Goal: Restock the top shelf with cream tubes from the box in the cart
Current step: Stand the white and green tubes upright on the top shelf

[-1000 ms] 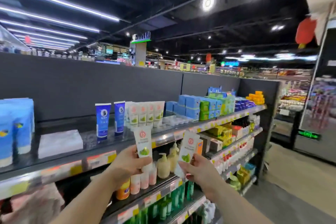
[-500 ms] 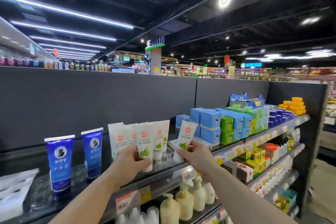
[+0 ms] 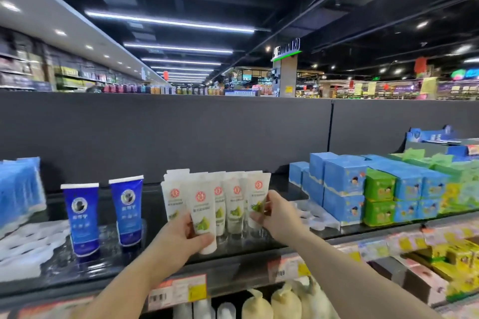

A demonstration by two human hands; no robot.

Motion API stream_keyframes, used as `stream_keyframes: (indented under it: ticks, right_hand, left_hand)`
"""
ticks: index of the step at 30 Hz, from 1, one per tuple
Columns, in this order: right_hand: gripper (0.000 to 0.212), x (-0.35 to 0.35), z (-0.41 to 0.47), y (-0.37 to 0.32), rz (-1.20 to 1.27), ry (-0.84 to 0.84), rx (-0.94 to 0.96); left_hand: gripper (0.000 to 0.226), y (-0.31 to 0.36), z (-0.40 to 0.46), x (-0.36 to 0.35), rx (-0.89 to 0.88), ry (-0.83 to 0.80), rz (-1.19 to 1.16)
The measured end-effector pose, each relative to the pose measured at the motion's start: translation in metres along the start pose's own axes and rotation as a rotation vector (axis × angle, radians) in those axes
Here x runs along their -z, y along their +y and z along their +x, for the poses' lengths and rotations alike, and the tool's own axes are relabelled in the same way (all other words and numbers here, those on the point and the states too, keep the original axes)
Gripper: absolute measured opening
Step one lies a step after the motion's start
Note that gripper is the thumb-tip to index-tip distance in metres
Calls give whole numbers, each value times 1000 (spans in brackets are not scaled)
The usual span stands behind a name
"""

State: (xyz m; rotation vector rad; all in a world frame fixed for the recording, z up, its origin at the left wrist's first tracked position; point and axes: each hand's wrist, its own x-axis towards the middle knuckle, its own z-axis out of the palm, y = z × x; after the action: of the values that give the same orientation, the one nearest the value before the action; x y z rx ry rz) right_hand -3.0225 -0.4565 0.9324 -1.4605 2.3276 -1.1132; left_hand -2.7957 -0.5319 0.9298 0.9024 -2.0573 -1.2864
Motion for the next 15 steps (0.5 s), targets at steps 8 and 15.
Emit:
stream_keyframes:
  ticks: [8,15]
  right_hand:
    - [28,1,6,0,-56,-84,12]
    - [31,7,11,-8,-349,-107,31]
  left_hand:
    - [37,4,-2,-5,22,45,25]
    - [38,6,-2,-10,14,57,64]
